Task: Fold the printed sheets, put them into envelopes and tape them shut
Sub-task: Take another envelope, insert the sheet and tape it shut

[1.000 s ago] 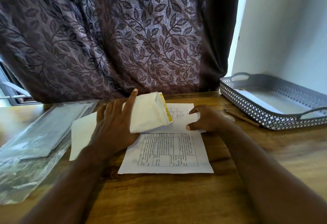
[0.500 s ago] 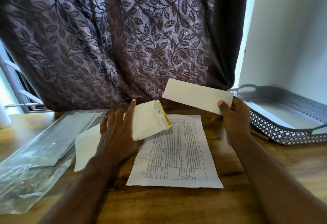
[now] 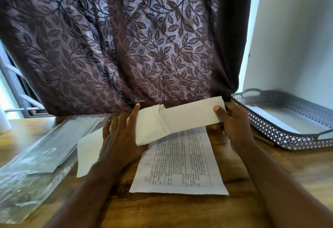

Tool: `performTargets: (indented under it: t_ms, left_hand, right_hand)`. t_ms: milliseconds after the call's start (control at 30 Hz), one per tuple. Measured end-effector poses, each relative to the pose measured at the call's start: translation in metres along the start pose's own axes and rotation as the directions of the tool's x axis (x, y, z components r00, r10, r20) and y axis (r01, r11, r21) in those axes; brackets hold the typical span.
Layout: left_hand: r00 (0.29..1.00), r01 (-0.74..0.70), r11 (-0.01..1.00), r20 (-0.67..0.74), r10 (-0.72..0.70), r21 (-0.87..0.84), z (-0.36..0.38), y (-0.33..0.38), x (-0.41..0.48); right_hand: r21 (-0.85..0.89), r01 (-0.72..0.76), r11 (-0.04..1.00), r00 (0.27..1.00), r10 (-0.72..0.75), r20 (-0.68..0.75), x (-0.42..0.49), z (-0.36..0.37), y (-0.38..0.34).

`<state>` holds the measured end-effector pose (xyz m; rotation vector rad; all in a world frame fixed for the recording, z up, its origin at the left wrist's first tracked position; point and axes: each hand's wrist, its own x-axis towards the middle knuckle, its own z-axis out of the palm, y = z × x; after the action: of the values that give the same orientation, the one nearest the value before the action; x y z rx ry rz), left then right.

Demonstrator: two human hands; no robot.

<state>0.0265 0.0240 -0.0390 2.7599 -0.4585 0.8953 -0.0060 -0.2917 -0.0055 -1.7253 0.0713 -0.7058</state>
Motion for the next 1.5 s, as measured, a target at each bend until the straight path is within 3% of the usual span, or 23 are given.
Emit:
performTargets:
  t_ms: [167,267,533,733,900,1133,1333,1500]
  left_hand:
    - [0.996,-0.087,0.995,-0.014,0.088,0.037,0.002,0.013,-0.001]
    - [0.992,-0.122,0.991,-0.014,0.123,0.058,0.003,0.017,-0.001]
    - [0.996,-0.087,0.996,-0.006,0.087,0.026,-0.001,0.011,0.001]
    - [0.989,-0.151,0.988,0.004,0.151,0.023,-0.001,0.017,0.001]
    - [0.98,-0.194,0.979,0.032,0.197,-0.065,-0.002,0.026,0.0]
    - [0.989,-0.149,0.987,-0.005,0.148,-0.054,0.0,0.021,0.001]
    - [0.994,-0.113,0.993,0.005,0.113,-0.045,-0.002,0.025,0.0]
    - [0.988,-0.151,0.987,0.036,0.153,-0.047,-0.002,0.034,-0.003]
  right_hand:
    - [0.109,-0.059,0.992,0.994,0.048,0.097,-0.009,0.018,-0.009]
    - [-0.003,-0.01,1.0,0.988,0.01,0.151,-0.018,0.032,-0.011]
    - [-0.199,0.1,0.975,0.995,-0.094,0.036,-0.009,0.015,-0.02]
    - [-0.197,0.147,0.969,0.979,-0.113,0.172,-0.017,0.024,-0.019]
    - [-0.157,0.188,0.97,0.921,-0.119,0.371,-0.038,0.046,-0.022]
    - [-0.102,0.125,0.987,0.98,-0.107,0.167,-0.029,0.036,-0.026]
    - [-0.072,0.109,0.991,0.91,-0.07,0.409,-0.043,0.042,-0.03]
    - [-0.137,0.011,0.991,0.795,0.074,0.602,-0.048,0.05,-0.029]
